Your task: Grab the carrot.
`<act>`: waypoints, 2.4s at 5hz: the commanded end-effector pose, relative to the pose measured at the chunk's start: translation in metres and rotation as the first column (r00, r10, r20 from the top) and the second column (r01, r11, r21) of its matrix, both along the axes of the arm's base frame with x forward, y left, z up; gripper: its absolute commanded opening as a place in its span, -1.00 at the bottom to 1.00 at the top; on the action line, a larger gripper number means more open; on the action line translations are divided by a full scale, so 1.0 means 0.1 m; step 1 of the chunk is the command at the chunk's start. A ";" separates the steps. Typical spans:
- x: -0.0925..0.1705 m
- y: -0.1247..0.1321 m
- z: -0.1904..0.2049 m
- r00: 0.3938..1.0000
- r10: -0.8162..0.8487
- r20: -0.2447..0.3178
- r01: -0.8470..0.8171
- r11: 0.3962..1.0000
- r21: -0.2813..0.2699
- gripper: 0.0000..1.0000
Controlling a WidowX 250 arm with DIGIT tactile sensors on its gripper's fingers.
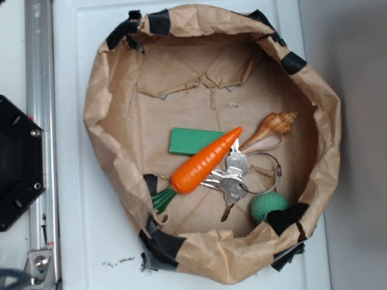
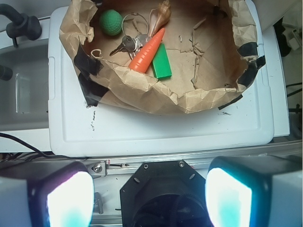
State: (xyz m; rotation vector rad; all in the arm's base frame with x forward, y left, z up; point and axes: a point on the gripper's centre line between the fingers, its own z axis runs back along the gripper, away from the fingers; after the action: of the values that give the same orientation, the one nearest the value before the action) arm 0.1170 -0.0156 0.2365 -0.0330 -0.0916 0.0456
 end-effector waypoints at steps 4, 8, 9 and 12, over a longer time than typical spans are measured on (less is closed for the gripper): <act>1.40 0.57 -0.97 0.785 0.612 0.100 -0.604 0.791 -0.102 1.00; 1.25 -0.16 -2.13 0.871 0.458 -0.179 -0.469 0.883 -0.017 1.00; 1.32 -0.19 -2.15 0.878 0.473 -0.069 -0.469 0.881 0.068 -1.00; 1.32 0.03 -1.01 0.919 0.391 0.060 -0.390 0.920 -0.026 -1.00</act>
State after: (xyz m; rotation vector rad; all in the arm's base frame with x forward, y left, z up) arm 0.2459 -0.0247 0.1220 -0.0160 -0.0924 0.4248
